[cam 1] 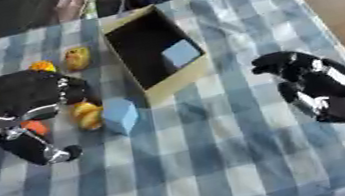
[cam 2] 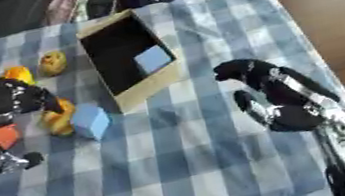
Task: Pick up objects on the table and place them in the box.
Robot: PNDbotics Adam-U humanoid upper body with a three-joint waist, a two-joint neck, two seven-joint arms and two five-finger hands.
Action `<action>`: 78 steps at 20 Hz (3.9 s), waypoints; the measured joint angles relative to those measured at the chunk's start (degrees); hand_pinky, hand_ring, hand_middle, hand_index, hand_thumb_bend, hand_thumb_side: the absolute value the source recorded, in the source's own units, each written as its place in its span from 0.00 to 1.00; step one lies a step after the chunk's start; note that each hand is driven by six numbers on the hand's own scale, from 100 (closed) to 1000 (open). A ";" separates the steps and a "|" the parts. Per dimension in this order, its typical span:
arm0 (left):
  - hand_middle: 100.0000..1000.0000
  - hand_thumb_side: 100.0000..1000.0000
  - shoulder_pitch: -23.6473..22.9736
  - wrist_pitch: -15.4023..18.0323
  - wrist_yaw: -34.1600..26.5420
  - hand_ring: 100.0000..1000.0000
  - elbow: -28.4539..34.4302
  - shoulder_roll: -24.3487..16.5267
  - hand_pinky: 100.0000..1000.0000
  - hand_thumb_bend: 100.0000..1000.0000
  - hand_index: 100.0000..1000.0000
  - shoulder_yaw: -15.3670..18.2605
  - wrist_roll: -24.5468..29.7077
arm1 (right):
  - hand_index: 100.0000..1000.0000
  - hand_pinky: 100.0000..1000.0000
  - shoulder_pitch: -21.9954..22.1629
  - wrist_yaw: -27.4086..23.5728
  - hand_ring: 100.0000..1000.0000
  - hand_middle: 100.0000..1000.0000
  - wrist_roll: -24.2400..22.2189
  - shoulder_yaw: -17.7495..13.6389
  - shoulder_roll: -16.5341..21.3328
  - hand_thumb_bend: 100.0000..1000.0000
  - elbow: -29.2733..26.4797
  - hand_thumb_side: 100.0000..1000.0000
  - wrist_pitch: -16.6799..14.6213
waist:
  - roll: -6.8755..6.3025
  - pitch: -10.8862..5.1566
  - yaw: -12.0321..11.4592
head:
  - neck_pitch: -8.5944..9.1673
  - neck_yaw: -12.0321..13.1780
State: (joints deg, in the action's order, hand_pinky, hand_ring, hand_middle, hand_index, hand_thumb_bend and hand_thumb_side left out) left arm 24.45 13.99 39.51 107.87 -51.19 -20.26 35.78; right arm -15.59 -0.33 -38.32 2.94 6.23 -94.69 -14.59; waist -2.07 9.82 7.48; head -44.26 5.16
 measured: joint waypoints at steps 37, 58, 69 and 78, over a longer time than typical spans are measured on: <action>0.77 0.32 10.97 5.38 10.39 0.75 -27.30 15.44 0.79 0.40 0.88 -3.16 -3.54 | 0.88 1.00 0.00 -0.20 0.86 0.84 -0.74 0.66 -0.45 0.00 0.05 0.35 -0.06 | 0.01 0.01 2.21 | -0.01 1.06; 0.53 0.08 12.33 2.28 2.31 0.57 -11.40 8.61 0.71 0.29 0.70 0.40 -0.02 | 0.88 1.00 0.05 -0.21 0.86 0.84 -0.83 0.65 -0.45 0.00 0.10 0.35 -0.04 | 0.01 0.00 2.29 | -0.01 0.70; 0.57 0.08 18.26 1.67 6.91 0.62 -20.16 13.91 0.72 0.33 0.74 0.64 -1.79 | 0.88 1.00 -0.03 -0.31 0.86 0.85 -1.26 1.12 -0.52 0.00 0.22 0.35 0.20 | 0.01 0.00 4.60 | -0.01 1.15; 0.61 0.08 19.95 3.49 12.55 0.65 -27.40 18.31 0.73 0.34 0.77 -0.48 -5.53 | 0.88 1.00 -0.04 -0.37 0.86 0.85 -1.74 1.50 -0.91 0.00 0.34 0.35 0.23 | 0.01 0.03 5.64 | -0.01 1.47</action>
State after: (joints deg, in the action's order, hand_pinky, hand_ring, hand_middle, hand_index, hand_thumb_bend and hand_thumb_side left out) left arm 44.39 17.48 52.06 80.47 -32.89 -20.74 30.24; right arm -15.63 -0.70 -40.06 4.44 5.33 -94.36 -14.36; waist -2.06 9.85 13.13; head -44.27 6.62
